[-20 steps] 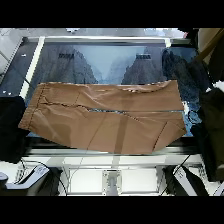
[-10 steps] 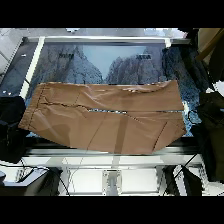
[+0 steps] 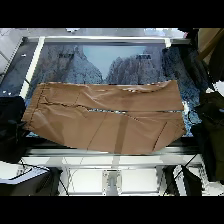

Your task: Fold the clothes and pants, and hang the long-sleeved shirts on hangers.

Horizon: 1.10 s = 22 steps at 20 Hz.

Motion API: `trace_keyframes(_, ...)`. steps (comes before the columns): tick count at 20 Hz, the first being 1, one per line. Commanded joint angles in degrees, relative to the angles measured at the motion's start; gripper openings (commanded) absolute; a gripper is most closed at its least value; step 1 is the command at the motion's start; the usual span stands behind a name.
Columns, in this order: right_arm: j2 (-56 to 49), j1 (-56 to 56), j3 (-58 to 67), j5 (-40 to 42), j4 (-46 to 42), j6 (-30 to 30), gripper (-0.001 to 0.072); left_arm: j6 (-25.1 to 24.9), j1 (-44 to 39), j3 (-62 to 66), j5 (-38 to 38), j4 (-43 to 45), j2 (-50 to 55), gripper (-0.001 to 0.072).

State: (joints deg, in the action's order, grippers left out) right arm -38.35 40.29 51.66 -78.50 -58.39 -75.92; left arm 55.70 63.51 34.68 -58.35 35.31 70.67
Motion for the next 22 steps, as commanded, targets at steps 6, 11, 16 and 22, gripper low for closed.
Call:
trace_keyframes(6,2.80,1.46,6.21,-8.04,-15.15,2.19,0.0385,-1.33,-6.84,2.34,3.39,-2.75,1.75,0.0018)
trace_keyframes(11,10.84,8.41,-11.26,-7.26,-24.22,-0.94,0.0385,-2.64,-6.62,3.13,2.01,-2.16,1.77,0.0018)
trace_keyframes(16,5.88,18.75,-29.70,0.20,10.62,5.14,0.0385,-2.64,-6.62,3.13,1.57,-2.19,1.77,0.0019)
trace_keyframes(22,-5.79,13.81,-29.11,13.14,15.43,6.08,0.0387,-2.62,-6.64,3.13,1.51,-2.16,1.77,0.0018)
